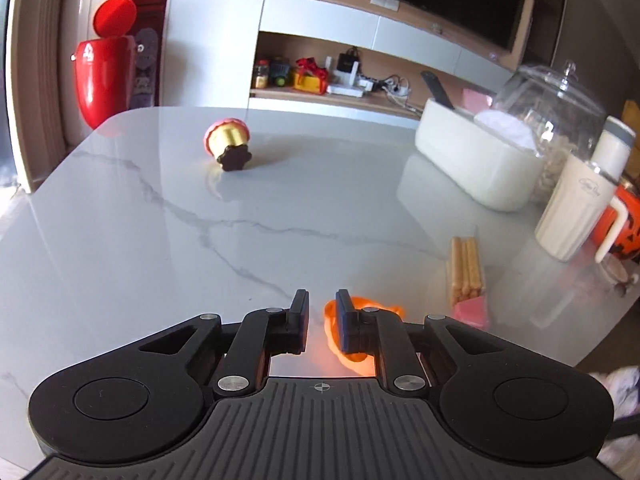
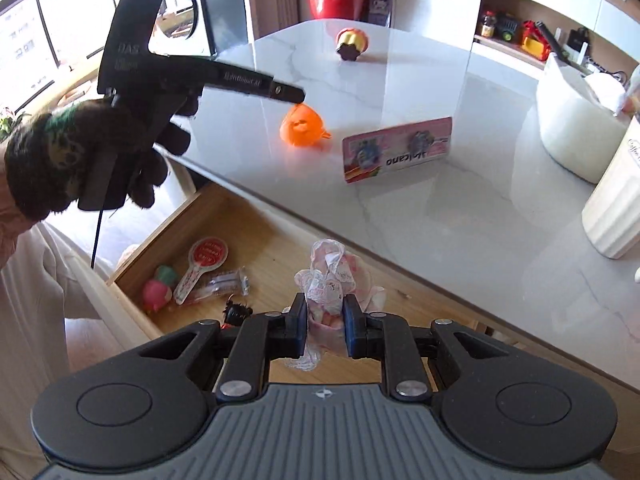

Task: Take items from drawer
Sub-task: 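Lift the orange cup onto the countertop with the left gripper while the right grasps the lace cloth, then release the lace cloth on the countertop with the right gripper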

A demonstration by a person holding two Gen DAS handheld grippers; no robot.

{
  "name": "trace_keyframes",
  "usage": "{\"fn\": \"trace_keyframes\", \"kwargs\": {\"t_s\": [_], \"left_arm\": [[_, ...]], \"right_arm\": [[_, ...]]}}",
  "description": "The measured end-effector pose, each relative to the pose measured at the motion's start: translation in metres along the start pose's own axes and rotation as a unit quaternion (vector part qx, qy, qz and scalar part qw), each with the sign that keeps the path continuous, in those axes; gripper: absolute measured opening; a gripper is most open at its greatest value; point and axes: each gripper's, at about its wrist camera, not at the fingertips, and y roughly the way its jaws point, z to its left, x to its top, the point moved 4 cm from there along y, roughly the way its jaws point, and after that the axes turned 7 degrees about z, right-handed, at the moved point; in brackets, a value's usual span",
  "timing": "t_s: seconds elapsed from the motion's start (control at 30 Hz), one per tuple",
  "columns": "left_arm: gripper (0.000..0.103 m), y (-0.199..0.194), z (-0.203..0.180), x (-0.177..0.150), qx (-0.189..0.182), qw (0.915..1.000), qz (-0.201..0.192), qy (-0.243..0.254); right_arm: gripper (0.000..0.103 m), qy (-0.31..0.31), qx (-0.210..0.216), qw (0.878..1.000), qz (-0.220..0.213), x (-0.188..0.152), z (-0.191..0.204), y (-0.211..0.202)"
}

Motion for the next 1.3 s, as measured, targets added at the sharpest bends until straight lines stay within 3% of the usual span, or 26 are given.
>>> {"fn": "trace_keyframes", "kwargs": {"t_s": [0.1,0.3,0.37,0.47,0.57,0.63,0.67,0.77,0.83,0.9,1.0,1.07,1.13,1.23,1.3], "left_arm": [[0.016,-0.007,0.001,-0.013,0.047,0.9979,-0.004,0.044],[0.016,-0.039,0.013,-0.036,0.031,0.9980,-0.001,0.055],[0.016,-0.044,0.017,-0.044,0.040,0.9974,0.009,0.059],[0.013,-0.047,0.026,-0.051,0.023,0.9987,0.027,0.037],[0.013,-0.051,0.031,-0.049,0.009,0.9995,0.023,0.020],[0.013,-0.055,0.033,-0.046,0.001,0.9998,0.017,0.014],[0.013,-0.056,0.033,-0.045,-0.006,0.9998,0.017,0.009],[0.013,-0.058,0.028,-0.046,-0.036,0.9984,0.044,0.006],[0.013,-0.061,0.017,-0.051,-0.046,0.9962,0.069,0.027],[0.013,-0.070,0.002,-0.057,-0.077,0.9929,0.074,0.052],[0.013,-0.077,-0.027,-0.070,-0.116,0.9831,0.103,0.097],[0.013,-0.071,-0.046,-0.085,-0.096,0.9723,0.150,0.151],[0.013,-0.059,-0.058,-0.106,-0.063,0.9526,0.213,0.208],[0.013,-0.040,-0.062,-0.134,-0.033,0.9196,0.298,0.254],[0.013,-0.029,-0.061,-0.146,-0.004,0.9030,0.327,0.278]], "right_arm": [[0.018,0.028,-0.008,0.999,-0.033,0.019,-0.012,0.001],[0.018,0.057,-0.049,0.992,-0.099,0.065,-0.036,0.016],[0.018,0.066,-0.057,0.991,-0.102,0.078,-0.044,0.032],[0.019,0.079,-0.071,0.991,-0.082,0.086,-0.052,0.060],[0.030,0.088,-0.090,0.989,-0.074,0.087,-0.058,0.076],[0.047,0.085,-0.105,0.987,-0.082,0.087,-0.057,0.077],[0.050,0.085,-0.109,0.986,-0.089,0.086,-0.057,0.074],[0.059,0.081,-0.123,0.981,-0.123,0.079,-0.054,0.049],[0.075,0.073,-0.122,0.979,-0.147,0.070,-0.051,0.027],[0.084,0.066,-0.107,0.979,-0.158,0.056,-0.047,0.009],[0.087,0.045,-0.077,0.986,-0.141,0.025,-0.039,-0.004],[0.087,0.035,-0.068,0.991,-0.112,0.005,-0.037,0.002],[0.087,0.029,-0.071,0.994,-0.076,-0.018,-0.035,0.017],[0.087,0.043,-0.081,0.995,-0.044,-0.043,-0.040,0.041],[0.087,0.055,-0.079,0.995,-0.032,-0.051,-0.043,0.050]]}}
